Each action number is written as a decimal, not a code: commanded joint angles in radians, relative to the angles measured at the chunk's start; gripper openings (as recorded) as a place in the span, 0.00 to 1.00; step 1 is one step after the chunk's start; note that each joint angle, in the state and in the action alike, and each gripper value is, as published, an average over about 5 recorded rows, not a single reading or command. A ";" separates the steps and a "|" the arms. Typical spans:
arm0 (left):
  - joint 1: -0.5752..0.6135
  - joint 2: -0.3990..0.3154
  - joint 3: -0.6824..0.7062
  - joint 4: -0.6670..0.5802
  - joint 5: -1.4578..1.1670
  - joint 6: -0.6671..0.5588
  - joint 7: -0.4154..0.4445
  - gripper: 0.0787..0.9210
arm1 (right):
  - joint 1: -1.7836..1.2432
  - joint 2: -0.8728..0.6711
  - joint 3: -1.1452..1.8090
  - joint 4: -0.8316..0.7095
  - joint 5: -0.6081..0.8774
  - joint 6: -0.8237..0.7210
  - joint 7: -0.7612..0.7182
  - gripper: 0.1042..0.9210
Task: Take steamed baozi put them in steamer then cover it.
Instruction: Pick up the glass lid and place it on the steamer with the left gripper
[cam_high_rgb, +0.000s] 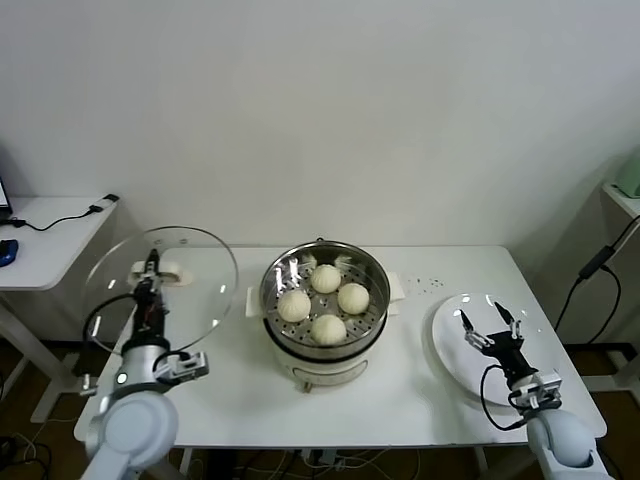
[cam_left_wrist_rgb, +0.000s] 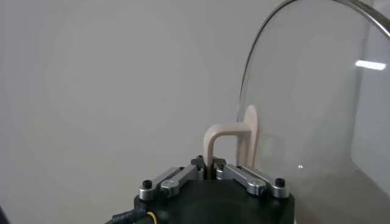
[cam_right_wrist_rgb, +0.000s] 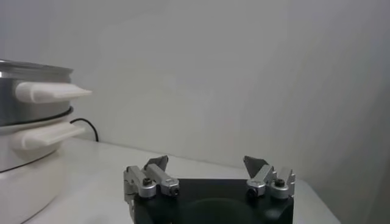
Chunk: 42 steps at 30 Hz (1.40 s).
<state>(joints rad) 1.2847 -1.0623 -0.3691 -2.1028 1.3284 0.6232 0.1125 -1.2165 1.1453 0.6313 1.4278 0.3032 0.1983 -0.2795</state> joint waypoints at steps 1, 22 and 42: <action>-0.265 -0.034 0.384 0.021 0.145 0.162 0.230 0.08 | 0.026 -0.007 -0.013 -0.029 -0.010 0.002 0.002 0.88; -0.377 -0.448 0.513 0.287 0.291 0.162 0.229 0.08 | -0.012 -0.006 0.032 -0.035 -0.015 0.013 -0.028 0.88; -0.349 -0.510 0.515 0.364 0.287 0.162 0.185 0.08 | -0.016 -0.001 0.048 -0.062 -0.014 0.029 -0.038 0.88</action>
<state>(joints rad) 0.9383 -1.5310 0.1325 -1.7866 1.6079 0.7363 0.3121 -1.2332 1.1434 0.6755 1.3731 0.2889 0.2241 -0.3145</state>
